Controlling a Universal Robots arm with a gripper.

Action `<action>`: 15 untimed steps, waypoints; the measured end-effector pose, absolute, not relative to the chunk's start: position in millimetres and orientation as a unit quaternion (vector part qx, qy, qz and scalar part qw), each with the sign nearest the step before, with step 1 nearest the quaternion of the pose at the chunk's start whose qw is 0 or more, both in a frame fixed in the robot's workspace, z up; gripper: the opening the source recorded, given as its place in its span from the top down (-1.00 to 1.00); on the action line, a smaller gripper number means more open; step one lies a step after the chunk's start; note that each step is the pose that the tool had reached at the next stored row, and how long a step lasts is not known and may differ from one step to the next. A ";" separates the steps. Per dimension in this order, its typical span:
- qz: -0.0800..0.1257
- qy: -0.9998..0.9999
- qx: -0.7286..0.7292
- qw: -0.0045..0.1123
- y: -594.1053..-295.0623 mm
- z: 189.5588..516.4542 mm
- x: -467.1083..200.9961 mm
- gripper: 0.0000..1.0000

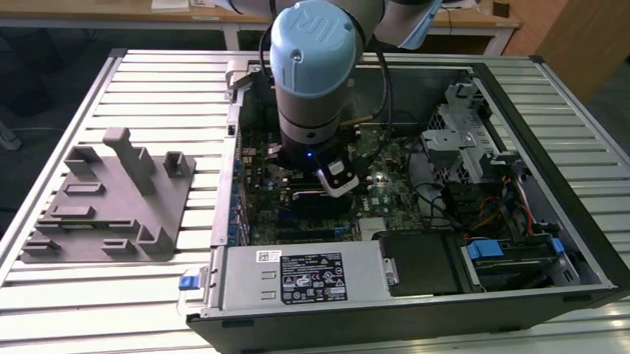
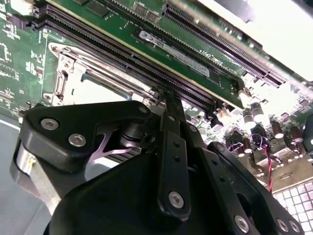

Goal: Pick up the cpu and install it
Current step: 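Install the second cpu locking lever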

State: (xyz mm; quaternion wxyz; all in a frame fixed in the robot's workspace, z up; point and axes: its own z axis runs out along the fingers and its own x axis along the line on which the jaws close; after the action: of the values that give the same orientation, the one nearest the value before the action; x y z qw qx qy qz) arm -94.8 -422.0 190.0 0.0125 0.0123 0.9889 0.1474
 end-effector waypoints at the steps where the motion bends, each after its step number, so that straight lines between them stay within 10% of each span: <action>1: 0.147 0.989 0.012 0.012 -421.3 189.9 -95.1 0.79; 15: 0.146 0.989 0.012 0.012 -418.7 190.7 -95.2 0.79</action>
State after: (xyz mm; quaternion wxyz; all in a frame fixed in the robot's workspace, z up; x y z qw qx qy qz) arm -95.2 -418.7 190.7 0.0125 0.0120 0.9892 0.1456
